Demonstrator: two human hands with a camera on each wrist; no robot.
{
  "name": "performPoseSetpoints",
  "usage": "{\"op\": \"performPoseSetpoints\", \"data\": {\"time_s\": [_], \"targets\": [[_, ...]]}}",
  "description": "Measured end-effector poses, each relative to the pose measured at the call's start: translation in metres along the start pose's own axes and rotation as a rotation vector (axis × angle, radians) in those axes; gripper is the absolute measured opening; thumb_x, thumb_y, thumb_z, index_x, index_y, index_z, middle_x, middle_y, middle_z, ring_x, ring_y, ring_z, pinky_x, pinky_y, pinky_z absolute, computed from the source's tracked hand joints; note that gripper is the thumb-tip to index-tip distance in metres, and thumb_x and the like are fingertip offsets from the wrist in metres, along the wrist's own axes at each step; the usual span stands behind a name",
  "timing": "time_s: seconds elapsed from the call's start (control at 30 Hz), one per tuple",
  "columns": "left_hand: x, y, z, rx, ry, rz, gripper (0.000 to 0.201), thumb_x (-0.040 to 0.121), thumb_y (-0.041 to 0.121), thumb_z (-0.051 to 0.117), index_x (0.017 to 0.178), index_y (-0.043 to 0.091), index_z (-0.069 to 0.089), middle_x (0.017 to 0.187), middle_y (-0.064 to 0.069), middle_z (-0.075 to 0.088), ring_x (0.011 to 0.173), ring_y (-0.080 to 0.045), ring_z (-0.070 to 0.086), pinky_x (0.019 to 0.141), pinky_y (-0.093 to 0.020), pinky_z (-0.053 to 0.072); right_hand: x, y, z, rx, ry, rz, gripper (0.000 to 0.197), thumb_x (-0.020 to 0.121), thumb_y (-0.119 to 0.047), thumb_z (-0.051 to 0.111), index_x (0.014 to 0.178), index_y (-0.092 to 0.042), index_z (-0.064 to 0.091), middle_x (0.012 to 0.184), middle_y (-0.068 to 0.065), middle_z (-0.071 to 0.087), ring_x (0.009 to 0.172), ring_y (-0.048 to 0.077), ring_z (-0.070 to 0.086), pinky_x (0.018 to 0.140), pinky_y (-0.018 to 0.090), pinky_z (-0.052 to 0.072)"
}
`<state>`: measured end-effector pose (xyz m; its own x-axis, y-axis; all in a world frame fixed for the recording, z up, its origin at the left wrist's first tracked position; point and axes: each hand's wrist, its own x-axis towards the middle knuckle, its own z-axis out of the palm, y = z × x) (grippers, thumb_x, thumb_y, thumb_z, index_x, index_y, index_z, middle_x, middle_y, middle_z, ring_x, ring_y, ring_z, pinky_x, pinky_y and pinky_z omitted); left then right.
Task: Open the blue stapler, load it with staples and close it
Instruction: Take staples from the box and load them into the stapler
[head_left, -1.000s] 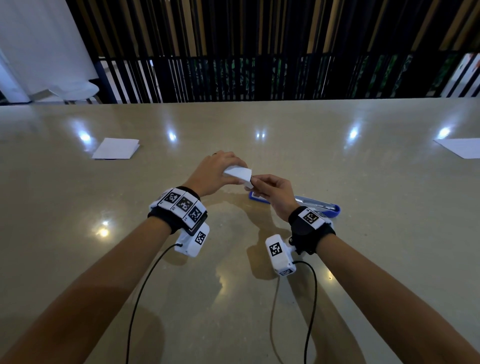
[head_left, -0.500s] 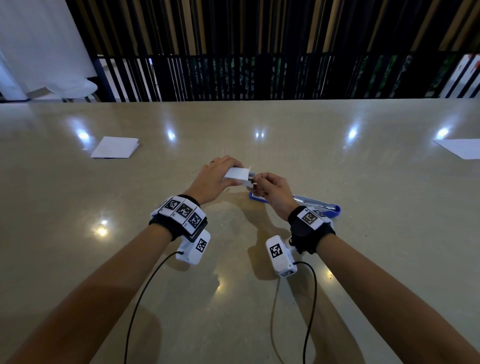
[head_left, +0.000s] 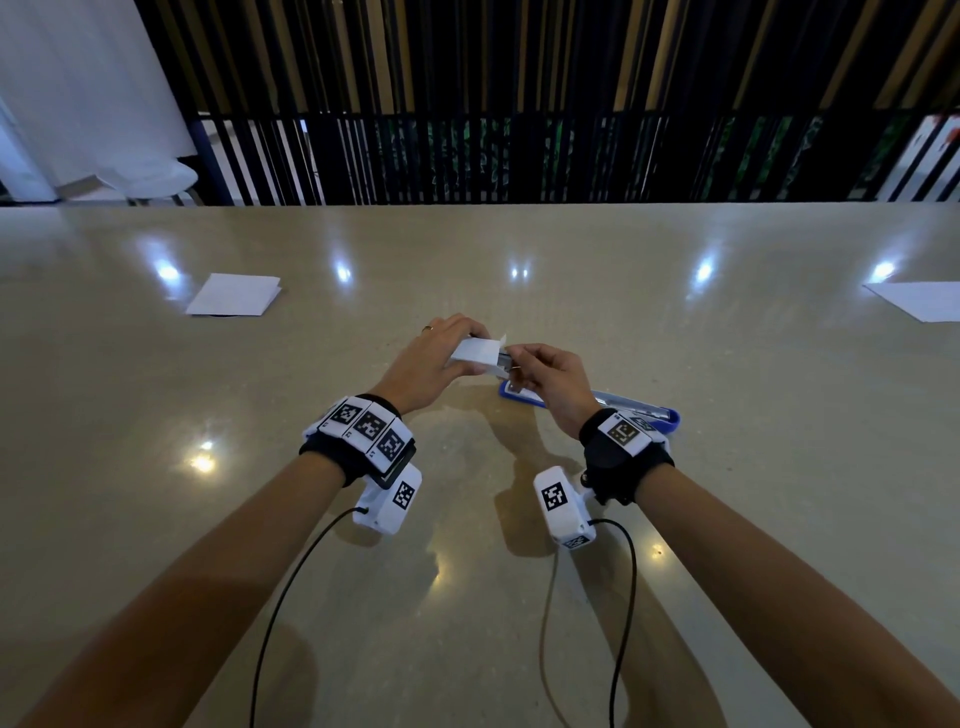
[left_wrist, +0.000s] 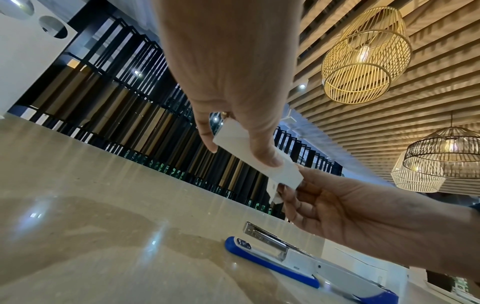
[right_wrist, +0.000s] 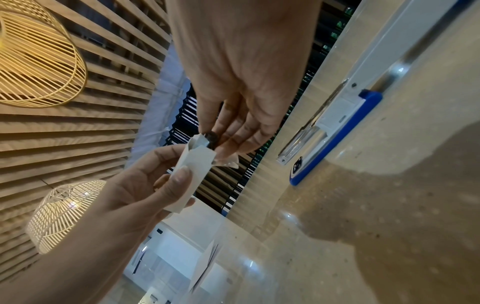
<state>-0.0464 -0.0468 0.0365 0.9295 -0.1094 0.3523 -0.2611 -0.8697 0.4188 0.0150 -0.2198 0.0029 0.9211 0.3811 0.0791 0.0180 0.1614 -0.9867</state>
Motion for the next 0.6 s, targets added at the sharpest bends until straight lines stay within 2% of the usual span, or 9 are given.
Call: {"op": "performPoseSetpoints", "data": {"time_s": [0.17, 0.23, 0.3, 0.4, 0.43, 0.5, 0.6], "targets": [[-0.004, -0.001, 0.004, -0.053, 0.019, -0.036, 0.033, 0.090, 0.030, 0.058, 0.119, 0.015, 0.053, 0.121, -0.001, 0.056, 0.106, -0.017, 0.048, 0.086, -0.027, 0.039, -0.001, -0.004, 0.001, -0.108, 0.069, -0.096, 0.012, 0.091, -0.004, 0.056, 0.091, 0.002, 0.067, 0.066, 0.009, 0.065, 0.048, 0.008, 0.060, 0.056, 0.023, 0.052], [-0.006, -0.002, 0.007, -0.113, 0.019, -0.060, 0.032, 0.091, 0.029, 0.058, 0.119, 0.014, 0.052, 0.119, -0.003, 0.058, 0.103, -0.018, 0.050, 0.085, -0.028, 0.041, -0.001, -0.005, 0.002, -0.132, 0.100, -0.136, 0.012, 0.090, -0.004, 0.057, 0.089, 0.001, 0.067, 0.067, 0.009, 0.065, 0.051, 0.011, 0.061, 0.058, 0.026, 0.055], [-0.009, -0.002, 0.011, -0.191, 0.019, -0.091, 0.032, 0.091, 0.028, 0.058, 0.117, 0.010, 0.051, 0.113, -0.005, 0.059, 0.098, -0.017, 0.053, 0.079, -0.022, 0.041, -0.002, -0.007, 0.004, -0.151, 0.114, -0.172, 0.013, 0.089, -0.006, 0.059, 0.090, 0.003, 0.068, 0.071, 0.012, 0.066, 0.054, 0.016, 0.060, 0.060, 0.028, 0.055], [-0.016, 0.000, 0.020, -0.310, 0.055, -0.149, 0.036, 0.091, 0.025, 0.059, 0.119, 0.005, 0.051, 0.109, -0.001, 0.056, 0.097, -0.015, 0.051, 0.075, -0.014, 0.039, -0.002, -0.010, 0.006, -0.185, 0.118, -0.204, 0.014, 0.088, -0.007, 0.061, 0.092, 0.005, 0.069, 0.079, 0.016, 0.068, 0.053, 0.009, 0.062, 0.058, 0.021, 0.055], [-0.019, 0.000, 0.023, -0.350, 0.062, -0.177, 0.037, 0.091, 0.024, 0.060, 0.121, 0.004, 0.051, 0.110, 0.000, 0.055, 0.098, -0.015, 0.050, 0.076, -0.012, 0.039, -0.002, -0.011, 0.006, -0.205, 0.113, -0.216, 0.014, 0.087, -0.007, 0.062, 0.092, 0.004, 0.070, 0.080, 0.017, 0.068, 0.052, 0.008, 0.063, 0.057, 0.021, 0.055], [-0.024, 0.000, 0.029, -0.411, 0.056, -0.211, 0.037, 0.091, 0.023, 0.060, 0.123, 0.005, 0.052, 0.111, 0.001, 0.055, 0.099, -0.014, 0.050, 0.077, -0.011, 0.039, -0.003, -0.013, 0.008, -0.283, 0.099, -0.256, 0.013, 0.086, -0.009, 0.063, 0.090, 0.001, 0.071, 0.082, 0.020, 0.070, 0.054, 0.015, 0.062, 0.059, 0.029, 0.056], [-0.030, -0.003, 0.035, -0.454, 0.029, -0.213, 0.035, 0.092, 0.026, 0.058, 0.121, 0.007, 0.054, 0.116, -0.006, 0.060, 0.100, -0.019, 0.054, 0.079, -0.015, 0.040, -0.005, -0.016, 0.011, -0.402, 0.089, -0.313, 0.009, 0.086, -0.008, 0.063, 0.087, -0.003, 0.071, 0.079, 0.010, 0.069, 0.055, 0.017, 0.062, 0.057, 0.030, 0.055]]}}
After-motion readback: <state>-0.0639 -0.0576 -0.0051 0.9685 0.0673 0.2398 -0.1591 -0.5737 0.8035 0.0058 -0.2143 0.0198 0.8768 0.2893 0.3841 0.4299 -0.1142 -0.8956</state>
